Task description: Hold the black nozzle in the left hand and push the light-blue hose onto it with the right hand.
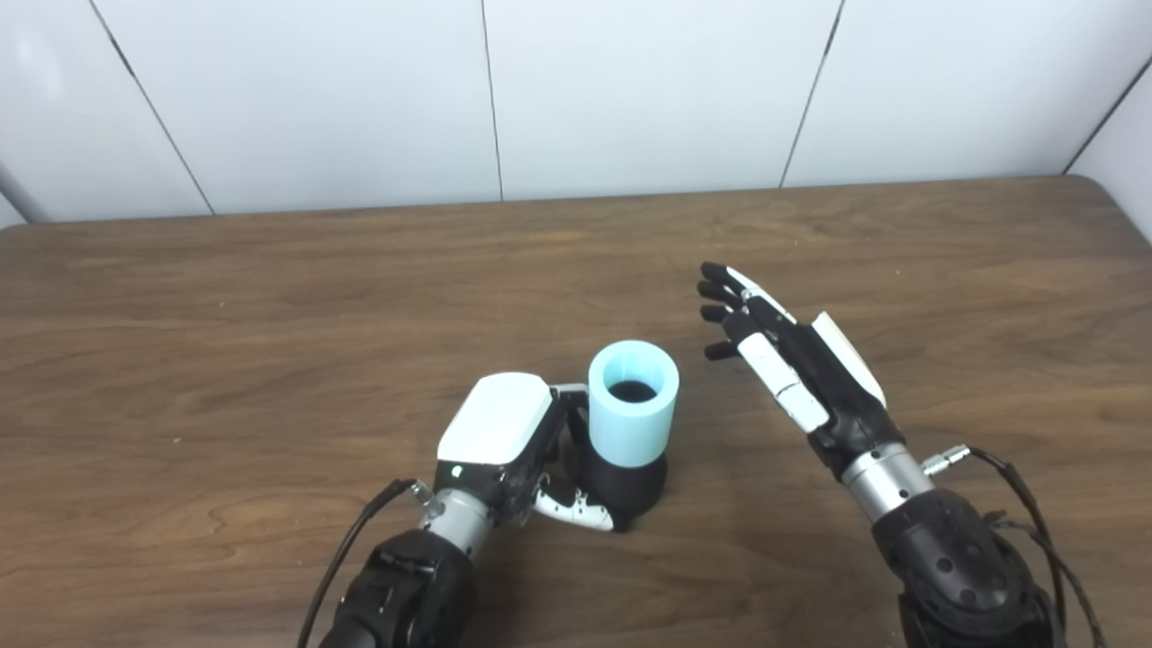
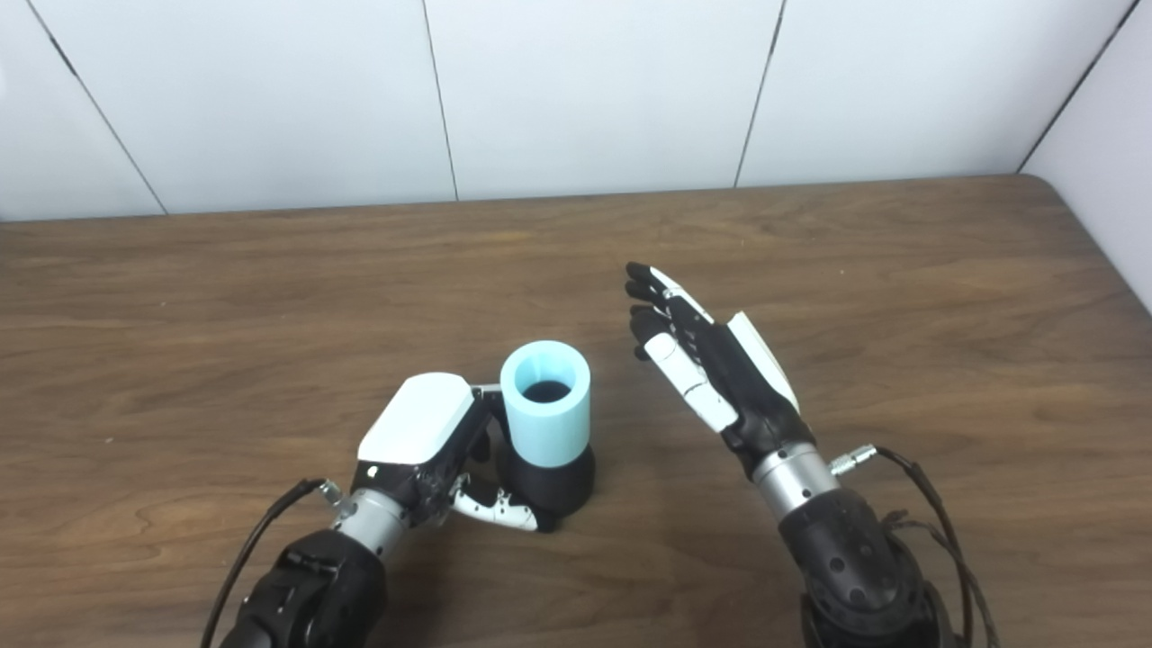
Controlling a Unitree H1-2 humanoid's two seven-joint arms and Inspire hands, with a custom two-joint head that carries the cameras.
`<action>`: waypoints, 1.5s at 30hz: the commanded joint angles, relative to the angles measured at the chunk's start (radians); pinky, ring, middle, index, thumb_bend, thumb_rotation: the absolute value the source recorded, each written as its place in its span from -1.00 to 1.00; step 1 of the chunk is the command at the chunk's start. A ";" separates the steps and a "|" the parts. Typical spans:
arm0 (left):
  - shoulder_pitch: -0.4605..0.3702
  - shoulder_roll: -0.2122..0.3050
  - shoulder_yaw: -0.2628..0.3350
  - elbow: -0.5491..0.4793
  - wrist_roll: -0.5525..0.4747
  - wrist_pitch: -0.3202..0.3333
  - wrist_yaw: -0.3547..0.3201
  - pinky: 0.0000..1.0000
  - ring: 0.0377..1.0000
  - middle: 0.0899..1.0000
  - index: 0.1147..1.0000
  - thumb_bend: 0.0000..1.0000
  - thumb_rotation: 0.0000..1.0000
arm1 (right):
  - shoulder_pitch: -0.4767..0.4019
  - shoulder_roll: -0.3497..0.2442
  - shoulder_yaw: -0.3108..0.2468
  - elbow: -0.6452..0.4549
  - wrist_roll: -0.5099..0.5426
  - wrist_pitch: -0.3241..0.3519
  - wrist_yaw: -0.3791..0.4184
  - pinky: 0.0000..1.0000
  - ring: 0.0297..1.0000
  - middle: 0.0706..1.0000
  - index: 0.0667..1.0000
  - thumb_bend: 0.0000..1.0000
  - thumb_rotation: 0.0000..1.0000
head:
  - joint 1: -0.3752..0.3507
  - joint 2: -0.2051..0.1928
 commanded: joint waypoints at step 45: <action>-0.051 0.047 0.099 -0.091 0.128 -0.015 -0.186 0.09 0.29 0.39 0.48 1.00 -0.21 | -0.002 -0.029 0.000 -0.012 0.052 -0.004 -0.043 0.41 0.64 0.69 0.89 -0.19 1.00 | 0.011 0.001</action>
